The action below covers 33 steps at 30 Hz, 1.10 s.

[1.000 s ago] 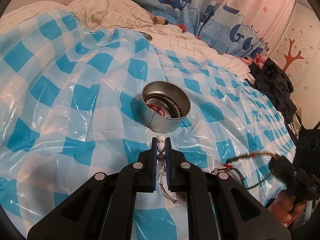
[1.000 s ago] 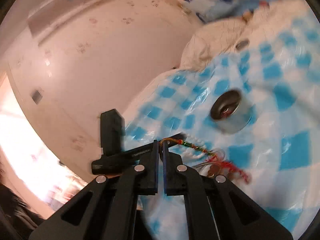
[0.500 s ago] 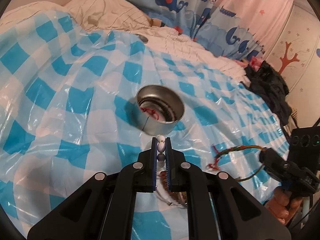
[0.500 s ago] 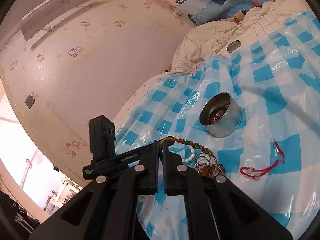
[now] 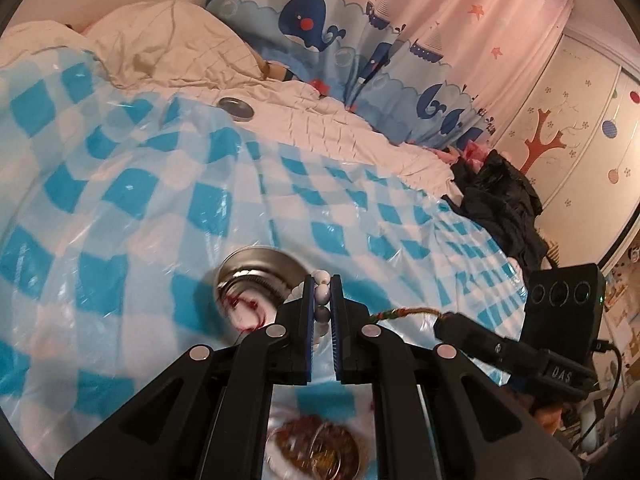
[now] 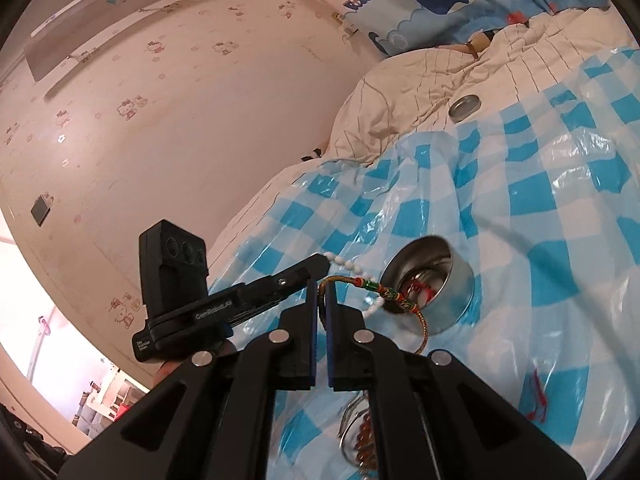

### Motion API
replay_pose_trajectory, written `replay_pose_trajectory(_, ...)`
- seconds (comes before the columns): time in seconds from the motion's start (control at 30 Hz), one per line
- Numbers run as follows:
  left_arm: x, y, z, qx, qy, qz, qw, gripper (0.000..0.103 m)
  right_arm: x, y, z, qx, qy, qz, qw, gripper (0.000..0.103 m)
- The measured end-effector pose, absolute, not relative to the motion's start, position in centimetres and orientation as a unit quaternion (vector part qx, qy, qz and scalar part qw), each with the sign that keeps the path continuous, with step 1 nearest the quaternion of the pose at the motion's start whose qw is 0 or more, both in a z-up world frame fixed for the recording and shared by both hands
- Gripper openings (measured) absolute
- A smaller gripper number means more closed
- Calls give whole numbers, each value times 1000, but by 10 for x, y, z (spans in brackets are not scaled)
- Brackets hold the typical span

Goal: Organize jewelry
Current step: 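Move both grippers over the tin and release the bracelet and beaded cord, then withdraw both open grippers from the tin toward the remaining jewelry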

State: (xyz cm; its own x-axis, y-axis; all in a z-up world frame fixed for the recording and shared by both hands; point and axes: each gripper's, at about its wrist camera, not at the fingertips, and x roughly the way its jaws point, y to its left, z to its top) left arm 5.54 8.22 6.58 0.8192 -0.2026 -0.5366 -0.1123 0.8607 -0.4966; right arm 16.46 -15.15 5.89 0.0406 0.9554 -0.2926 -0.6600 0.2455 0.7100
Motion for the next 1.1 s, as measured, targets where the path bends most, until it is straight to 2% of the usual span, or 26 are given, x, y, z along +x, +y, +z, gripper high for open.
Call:
replay_pose_trajectory(0.07,74,86,61,-270,307,-31,912,7,172,-147,60,195,376,581,695,4)
replay_pose_trajectory(0.23,112,95,27,-217,413,65,882,15,187,-131,60,178,377,578,702,4)
replay_pose_trajectory(0.33,100,104,37,-226,403,78,883,31,195,-120,59,178,381,581,697,4)
replay_pose_trajectory(0.37,92,107,45,-220,390,89,890,43,198,-115,60,178,381,583,695,4)
replay_pose_trajectory(0.4,85,110,50,-219,381,97,893,49,199,-110,62,175,380,585,695,4)
replay_pose_trajectory(0.57,59,127,58,-242,366,112,891,52,197,-75,62,111,375,575,718,5)
replay_pose_trajectory(0.63,54,133,59,-248,366,116,890,52,199,-64,49,95,396,560,721,7)
replay_pose_trajectory(0.67,52,136,59,-249,365,117,889,52,200,-62,43,86,404,547,728,29)
replay_pose_trajectory(0.7,49,137,60,-252,364,117,889,53,200,-62,37,72,411,529,739,60)
replay_pose_trajectory(0.73,47,137,59,-253,363,116,889,54,200,-63,33,68,414,520,745,66)
replay_pose_trajectory(1.1,39,126,54,-242,375,109,888,59,205,-124,35,97,422,461,775,66)
